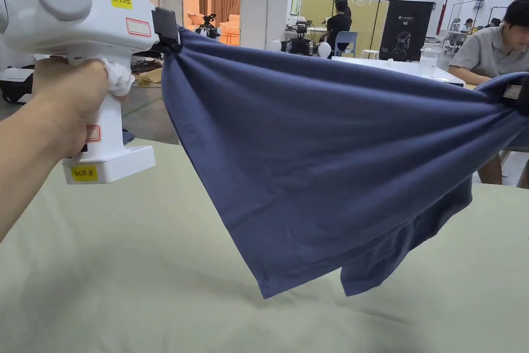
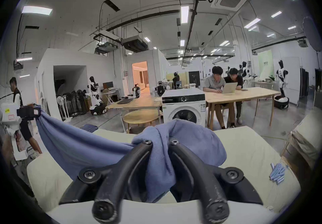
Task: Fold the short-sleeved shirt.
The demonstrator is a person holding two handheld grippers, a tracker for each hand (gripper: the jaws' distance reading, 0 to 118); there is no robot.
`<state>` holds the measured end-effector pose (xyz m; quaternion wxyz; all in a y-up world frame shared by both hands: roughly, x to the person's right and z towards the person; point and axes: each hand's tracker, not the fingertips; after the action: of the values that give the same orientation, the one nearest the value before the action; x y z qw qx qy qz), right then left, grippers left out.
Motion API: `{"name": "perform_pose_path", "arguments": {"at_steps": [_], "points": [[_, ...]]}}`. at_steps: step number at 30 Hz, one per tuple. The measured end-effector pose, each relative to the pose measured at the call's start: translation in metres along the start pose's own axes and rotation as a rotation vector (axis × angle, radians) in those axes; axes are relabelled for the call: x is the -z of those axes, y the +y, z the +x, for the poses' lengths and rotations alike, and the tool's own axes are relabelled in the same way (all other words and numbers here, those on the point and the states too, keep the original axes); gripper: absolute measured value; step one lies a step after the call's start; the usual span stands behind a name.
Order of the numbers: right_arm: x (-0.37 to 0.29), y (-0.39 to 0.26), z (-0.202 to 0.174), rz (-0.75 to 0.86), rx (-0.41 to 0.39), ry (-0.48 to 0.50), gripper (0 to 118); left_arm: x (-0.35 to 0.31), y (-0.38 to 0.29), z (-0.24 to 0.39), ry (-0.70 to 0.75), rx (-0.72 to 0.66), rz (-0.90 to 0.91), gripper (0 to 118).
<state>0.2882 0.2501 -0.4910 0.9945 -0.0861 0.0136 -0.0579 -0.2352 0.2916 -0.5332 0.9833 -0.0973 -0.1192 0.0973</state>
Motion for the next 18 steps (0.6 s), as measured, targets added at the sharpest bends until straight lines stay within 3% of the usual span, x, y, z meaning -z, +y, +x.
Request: {"name": "perform_pose_path", "arguments": {"at_steps": [6,18], "points": [[-0.006,-0.029,0.011,-0.022,0.025,-0.012,8,-0.005,-0.032,0.004,-0.019,0.009,-0.019,0],[-0.071,-0.151,0.034,-0.171,0.077,0.013,8,-0.061,-0.198,-0.022,-0.037,-0.111,-0.179,0]]}}
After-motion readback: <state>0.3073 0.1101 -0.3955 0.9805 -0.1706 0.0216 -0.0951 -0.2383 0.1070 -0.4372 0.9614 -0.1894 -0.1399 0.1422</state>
